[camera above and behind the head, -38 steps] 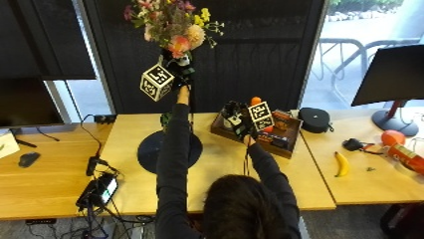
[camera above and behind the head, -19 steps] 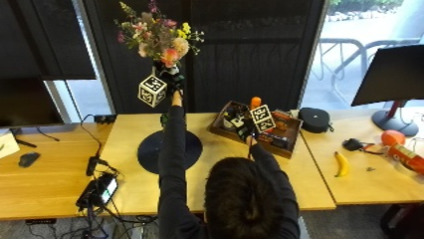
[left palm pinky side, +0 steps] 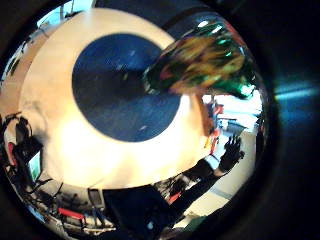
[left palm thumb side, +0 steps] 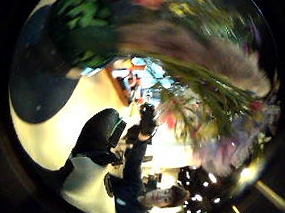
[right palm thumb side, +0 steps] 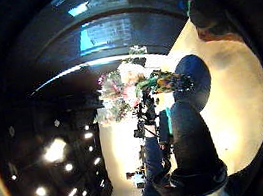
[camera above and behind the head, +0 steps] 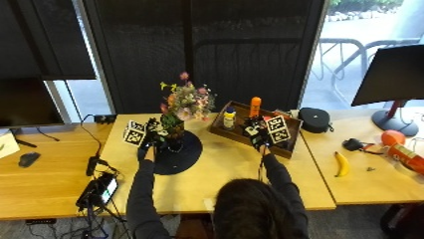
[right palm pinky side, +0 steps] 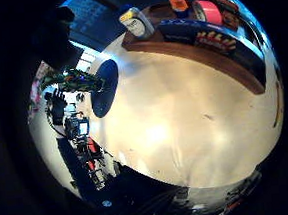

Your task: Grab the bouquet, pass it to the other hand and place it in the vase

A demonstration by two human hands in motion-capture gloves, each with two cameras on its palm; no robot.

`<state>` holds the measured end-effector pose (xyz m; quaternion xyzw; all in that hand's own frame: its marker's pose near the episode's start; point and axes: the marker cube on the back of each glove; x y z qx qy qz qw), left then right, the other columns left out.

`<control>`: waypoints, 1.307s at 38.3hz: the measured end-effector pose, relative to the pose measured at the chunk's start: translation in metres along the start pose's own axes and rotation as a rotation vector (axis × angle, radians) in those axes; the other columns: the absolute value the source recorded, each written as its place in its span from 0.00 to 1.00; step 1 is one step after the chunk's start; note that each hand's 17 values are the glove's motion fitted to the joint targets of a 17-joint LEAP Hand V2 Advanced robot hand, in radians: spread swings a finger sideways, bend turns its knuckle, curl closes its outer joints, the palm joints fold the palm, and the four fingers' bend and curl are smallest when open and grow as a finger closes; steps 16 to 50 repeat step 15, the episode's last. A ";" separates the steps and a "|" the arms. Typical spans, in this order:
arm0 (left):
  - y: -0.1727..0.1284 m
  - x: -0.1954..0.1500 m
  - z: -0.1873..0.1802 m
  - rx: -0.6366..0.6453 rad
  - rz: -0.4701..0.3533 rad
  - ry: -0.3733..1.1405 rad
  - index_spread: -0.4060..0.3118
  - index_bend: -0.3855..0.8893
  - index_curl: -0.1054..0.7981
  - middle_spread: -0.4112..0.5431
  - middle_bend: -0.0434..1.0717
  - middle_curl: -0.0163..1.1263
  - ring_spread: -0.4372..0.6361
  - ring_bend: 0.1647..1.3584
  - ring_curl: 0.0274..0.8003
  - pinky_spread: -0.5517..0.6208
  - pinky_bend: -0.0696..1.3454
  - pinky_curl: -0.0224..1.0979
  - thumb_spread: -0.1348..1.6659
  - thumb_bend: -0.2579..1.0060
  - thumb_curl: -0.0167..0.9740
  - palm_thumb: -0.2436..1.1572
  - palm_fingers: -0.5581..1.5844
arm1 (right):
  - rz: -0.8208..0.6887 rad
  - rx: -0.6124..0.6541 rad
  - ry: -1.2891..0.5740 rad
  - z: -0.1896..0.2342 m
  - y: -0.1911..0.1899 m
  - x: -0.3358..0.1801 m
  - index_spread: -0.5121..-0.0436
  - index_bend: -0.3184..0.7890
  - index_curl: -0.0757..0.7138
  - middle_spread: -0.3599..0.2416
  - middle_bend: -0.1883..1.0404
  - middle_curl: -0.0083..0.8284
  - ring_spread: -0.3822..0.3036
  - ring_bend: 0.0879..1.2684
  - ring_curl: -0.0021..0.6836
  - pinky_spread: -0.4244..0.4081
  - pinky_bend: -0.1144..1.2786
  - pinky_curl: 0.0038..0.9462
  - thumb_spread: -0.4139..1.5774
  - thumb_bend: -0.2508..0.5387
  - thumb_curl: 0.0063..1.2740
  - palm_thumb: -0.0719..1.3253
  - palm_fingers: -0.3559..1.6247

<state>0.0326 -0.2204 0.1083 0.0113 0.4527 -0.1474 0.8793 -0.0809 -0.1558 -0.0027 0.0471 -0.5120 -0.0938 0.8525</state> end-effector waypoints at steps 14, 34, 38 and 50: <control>0.010 -0.014 -0.054 0.015 -0.025 -0.006 0.74 0.34 0.39 0.80 0.17 0.27 0.82 0.30 0.34 0.86 0.31 0.31 0.55 0.17 0.47 0.47 0.14 | -0.039 0.025 -0.009 -0.028 0.020 0.021 0.42 0.44 0.54 0.33 0.39 0.50 0.31 0.16 0.48 0.55 0.20 0.28 0.77 0.30 0.36 0.53 0.54; 0.011 -0.013 -0.056 0.017 -0.023 -0.006 0.75 0.34 0.38 0.81 0.17 0.27 0.82 0.30 0.33 0.87 0.31 0.31 0.55 0.17 0.46 0.47 0.14 | -0.020 0.020 -0.015 -0.028 0.018 0.025 0.42 0.44 0.54 0.33 0.39 0.50 0.31 0.16 0.48 0.55 0.20 0.28 0.77 0.30 0.36 0.53 0.54; 0.011 -0.013 -0.056 0.017 -0.023 -0.006 0.75 0.34 0.38 0.81 0.17 0.27 0.82 0.30 0.33 0.87 0.31 0.31 0.55 0.17 0.46 0.47 0.14 | -0.020 0.020 -0.015 -0.028 0.018 0.025 0.42 0.44 0.54 0.33 0.39 0.50 0.31 0.16 0.48 0.55 0.20 0.28 0.77 0.30 0.36 0.53 0.54; 0.011 -0.013 -0.056 0.017 -0.023 -0.006 0.75 0.34 0.38 0.81 0.17 0.27 0.82 0.30 0.33 0.87 0.31 0.31 0.55 0.17 0.46 0.47 0.14 | -0.020 0.020 -0.015 -0.028 0.018 0.025 0.42 0.44 0.54 0.33 0.39 0.50 0.31 0.16 0.48 0.55 0.20 0.28 0.77 0.30 0.36 0.53 0.54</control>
